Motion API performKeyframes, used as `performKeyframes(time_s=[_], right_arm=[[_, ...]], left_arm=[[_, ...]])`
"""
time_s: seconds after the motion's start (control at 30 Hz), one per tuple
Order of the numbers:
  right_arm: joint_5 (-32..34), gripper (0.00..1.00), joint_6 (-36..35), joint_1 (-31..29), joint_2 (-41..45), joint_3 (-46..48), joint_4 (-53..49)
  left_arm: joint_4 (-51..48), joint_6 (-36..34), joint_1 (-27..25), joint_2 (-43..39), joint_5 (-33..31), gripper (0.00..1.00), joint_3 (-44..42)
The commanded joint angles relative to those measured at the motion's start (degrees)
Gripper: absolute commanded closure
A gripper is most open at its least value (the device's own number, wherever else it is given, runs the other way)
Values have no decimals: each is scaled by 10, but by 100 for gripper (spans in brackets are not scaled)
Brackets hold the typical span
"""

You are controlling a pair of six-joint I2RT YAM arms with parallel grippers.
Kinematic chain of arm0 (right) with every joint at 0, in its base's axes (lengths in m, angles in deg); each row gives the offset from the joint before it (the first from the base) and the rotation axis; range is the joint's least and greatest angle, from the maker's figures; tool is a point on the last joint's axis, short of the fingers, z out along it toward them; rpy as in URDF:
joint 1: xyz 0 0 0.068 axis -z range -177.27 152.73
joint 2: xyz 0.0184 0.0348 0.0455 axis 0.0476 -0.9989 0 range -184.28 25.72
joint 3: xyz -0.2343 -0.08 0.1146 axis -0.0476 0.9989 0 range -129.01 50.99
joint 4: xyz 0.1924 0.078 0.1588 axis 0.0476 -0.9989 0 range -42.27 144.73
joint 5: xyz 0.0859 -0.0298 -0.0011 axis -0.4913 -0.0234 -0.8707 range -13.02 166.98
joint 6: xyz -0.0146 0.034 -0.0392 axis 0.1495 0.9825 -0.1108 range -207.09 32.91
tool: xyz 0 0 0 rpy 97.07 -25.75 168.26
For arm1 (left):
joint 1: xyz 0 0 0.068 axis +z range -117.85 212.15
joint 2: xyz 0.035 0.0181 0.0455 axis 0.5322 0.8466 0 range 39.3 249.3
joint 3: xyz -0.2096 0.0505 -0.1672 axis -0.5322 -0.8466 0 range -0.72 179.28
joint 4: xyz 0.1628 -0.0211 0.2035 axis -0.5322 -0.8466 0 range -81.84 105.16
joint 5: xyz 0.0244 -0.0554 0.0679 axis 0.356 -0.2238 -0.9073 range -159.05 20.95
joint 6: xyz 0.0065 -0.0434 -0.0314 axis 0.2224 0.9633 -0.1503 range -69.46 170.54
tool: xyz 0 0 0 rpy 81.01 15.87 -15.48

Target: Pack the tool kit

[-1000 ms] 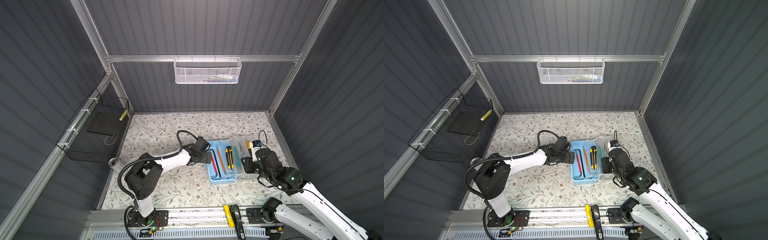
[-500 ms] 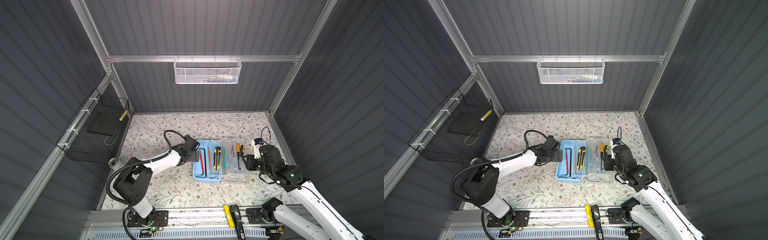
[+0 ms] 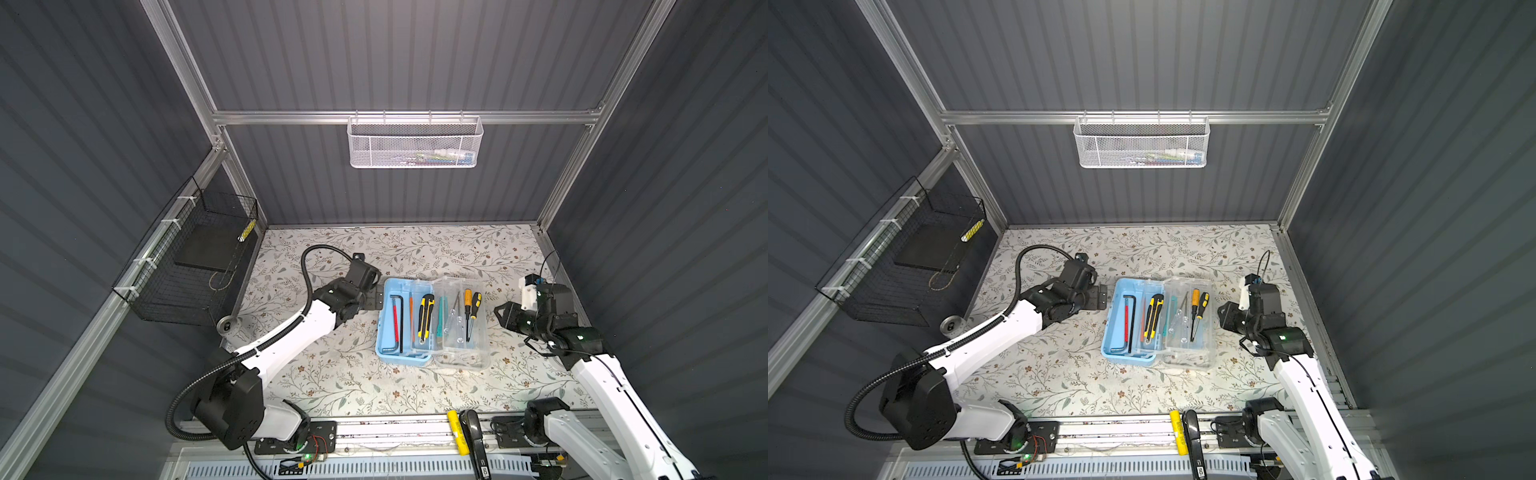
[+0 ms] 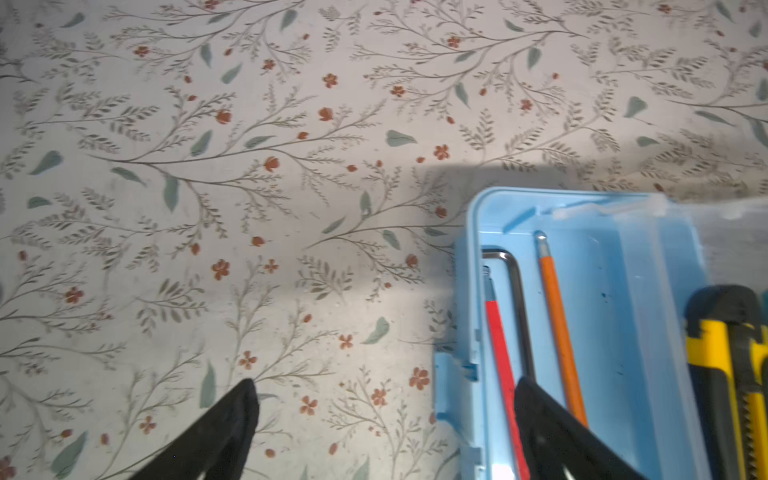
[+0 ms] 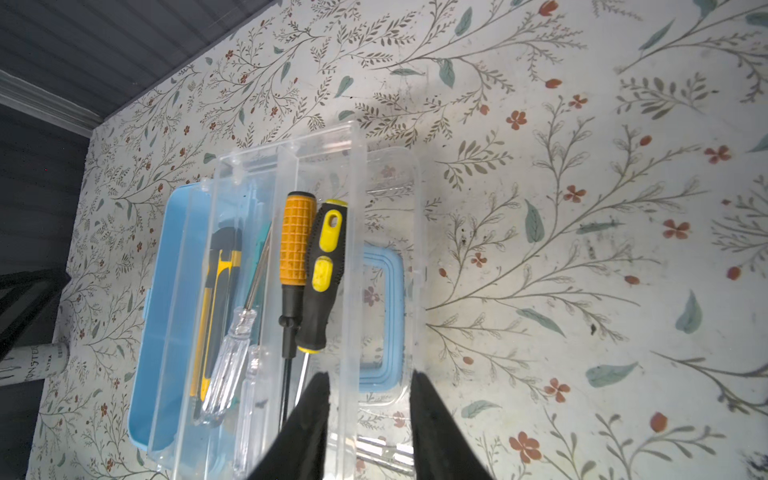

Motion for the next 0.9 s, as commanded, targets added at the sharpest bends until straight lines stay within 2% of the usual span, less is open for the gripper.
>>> performKeyframes(time_s=[0.0, 0.03, 0.1, 0.13, 0.17, 0.2, 0.33, 0.47, 0.6, 0.87], right_arm=[[-41, 66, 4, 30, -14, 19, 22], [-45, 66, 4, 36, -20, 23, 26], [-39, 68, 2, 44, -32, 28, 29], [-34, 68, 0, 47, -37, 30, 30], [-31, 70, 1, 50, -39, 35, 33], [-30, 71, 2, 53, -41, 41, 41], [-40, 74, 8, 58, -58, 61, 66], [-53, 81, 11, 58, -91, 72, 82], [-53, 92, 9, 58, -126, 86, 109], [-97, 95, 9, 59, -209, 91, 167]], left_arm=[[-5, -25, 38, 1, 15, 20, -34], [6, -23, 42, 3, 25, 31, -42], [29, -21, 45, 15, 47, 65, -55], [35, -21, 45, 19, 53, 79, -58], [42, -21, 45, 25, 58, 92, -62], [48, -20, 45, 31, 60, 97, -66], [76, -27, 45, 37, 75, 100, -86], [100, -40, 45, 39, 90, 100, -103], [138, -44, 45, 47, 149, 100, -117], [195, -35, 45, 60, 210, 100, -135]])
